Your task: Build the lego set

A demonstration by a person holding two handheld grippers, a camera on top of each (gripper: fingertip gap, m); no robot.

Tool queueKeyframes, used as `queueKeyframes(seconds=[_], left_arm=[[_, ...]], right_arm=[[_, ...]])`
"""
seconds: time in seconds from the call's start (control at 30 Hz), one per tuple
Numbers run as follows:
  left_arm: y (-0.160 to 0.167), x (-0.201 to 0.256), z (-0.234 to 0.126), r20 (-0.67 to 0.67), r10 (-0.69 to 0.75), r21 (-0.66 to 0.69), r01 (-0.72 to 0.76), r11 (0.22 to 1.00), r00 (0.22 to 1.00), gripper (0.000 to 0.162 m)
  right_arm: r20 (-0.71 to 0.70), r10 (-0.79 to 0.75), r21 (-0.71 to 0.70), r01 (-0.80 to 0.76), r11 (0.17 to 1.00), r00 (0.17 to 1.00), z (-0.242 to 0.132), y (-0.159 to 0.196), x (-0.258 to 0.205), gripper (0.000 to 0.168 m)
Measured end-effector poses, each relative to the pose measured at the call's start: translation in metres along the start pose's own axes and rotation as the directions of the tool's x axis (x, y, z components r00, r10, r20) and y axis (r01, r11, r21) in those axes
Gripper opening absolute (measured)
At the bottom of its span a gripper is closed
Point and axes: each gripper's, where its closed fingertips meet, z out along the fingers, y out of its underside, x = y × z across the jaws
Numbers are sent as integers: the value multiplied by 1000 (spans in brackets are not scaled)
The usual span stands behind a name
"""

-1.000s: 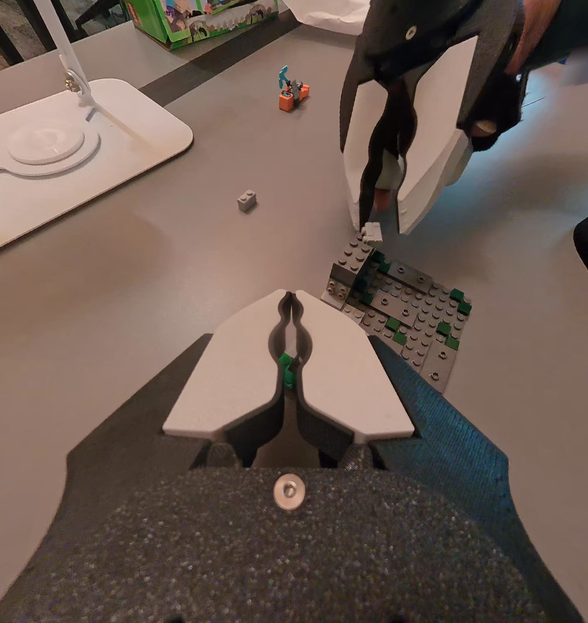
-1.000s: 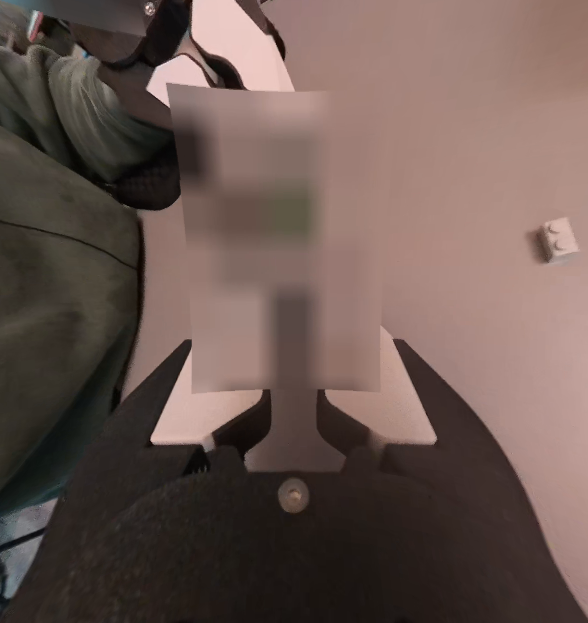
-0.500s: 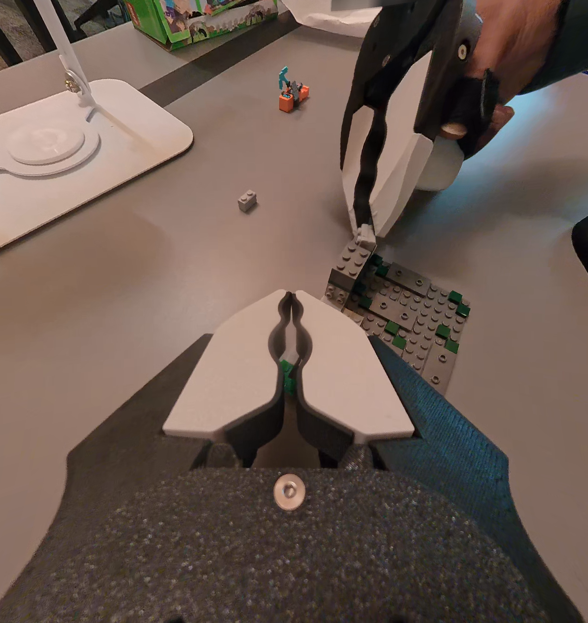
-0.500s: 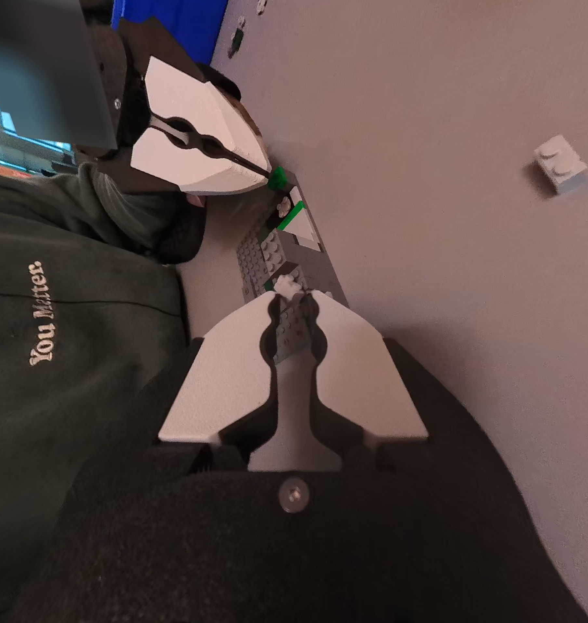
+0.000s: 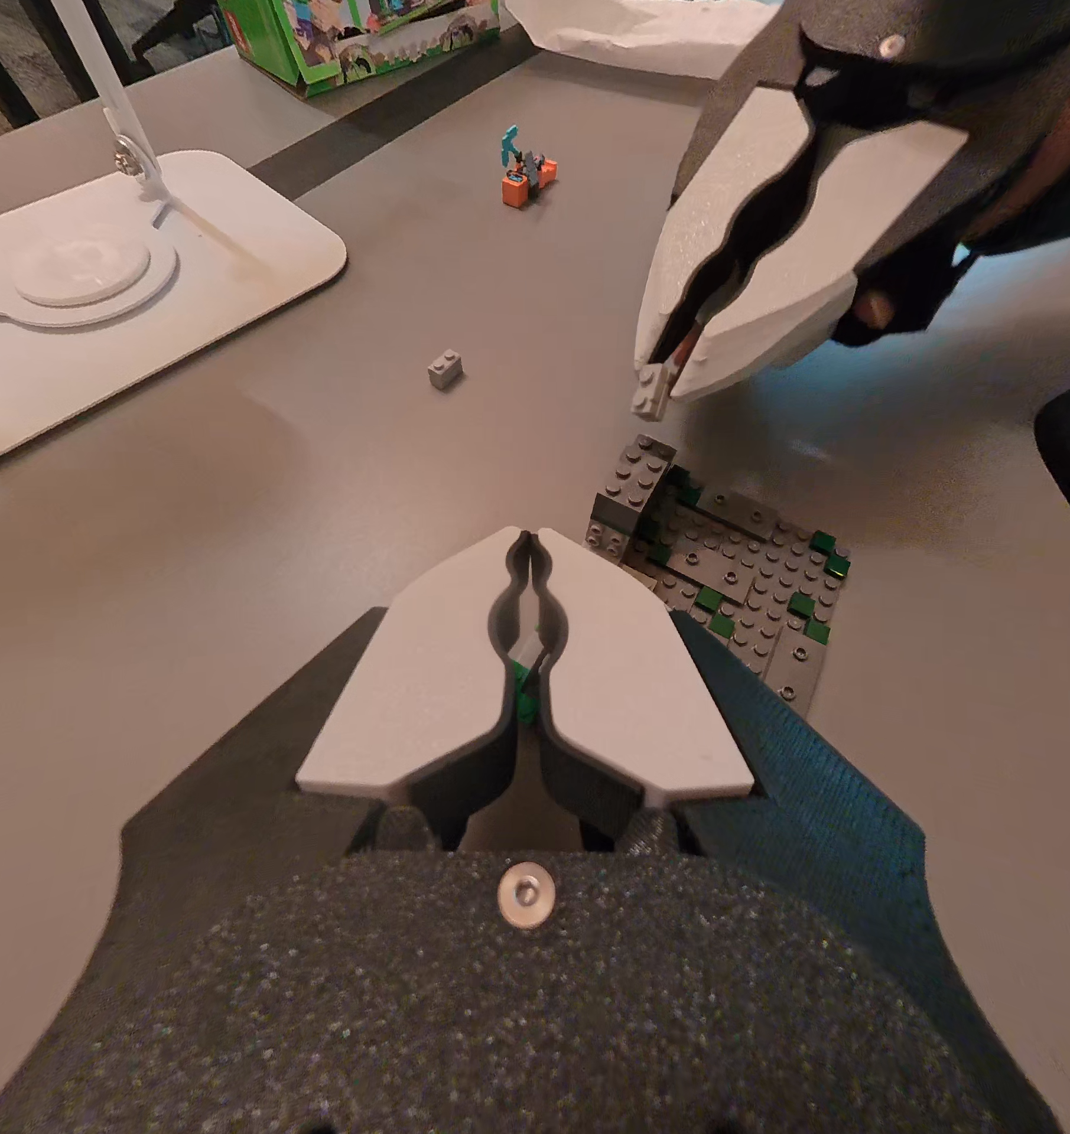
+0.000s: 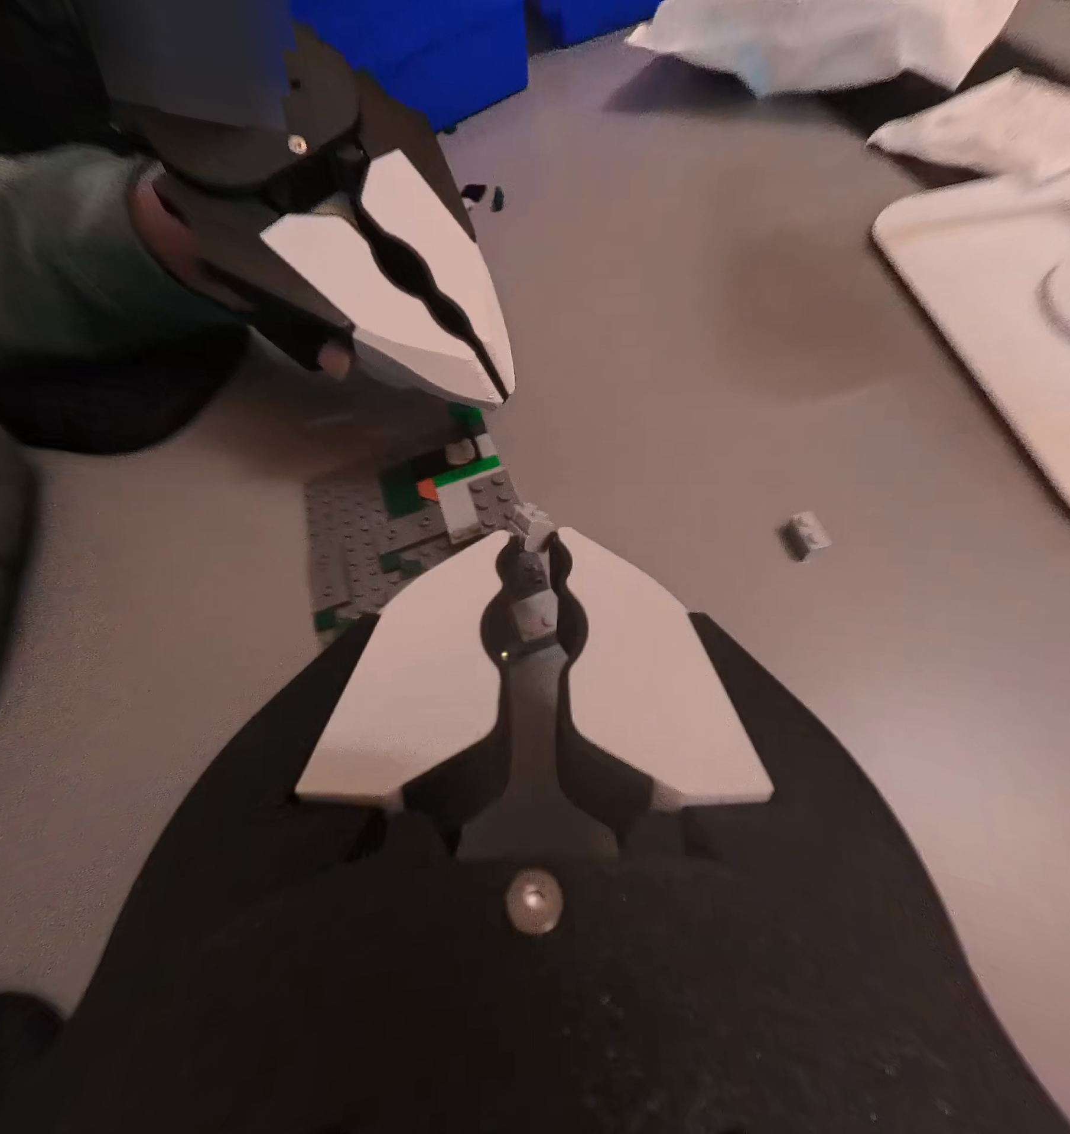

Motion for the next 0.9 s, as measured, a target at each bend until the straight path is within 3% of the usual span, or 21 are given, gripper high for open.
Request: queueKeyframes(seconds=[0.1,0.33,0.9], left_arm=[[0,1,0,1,3,-1,-3,1000,1000,0],[2,2,2,-3,3,-7,-3,1000,1000,0],[2,2,3,-6,4,-9,-4,1000,1000,0]], right_arm=[[-74,-132,17,133,991,988,4,7,0,9],[-143,-253,26,259,965,957,7,13,-4,9],[-128,-318,-42,315,948,939,7,20,-5,11]])
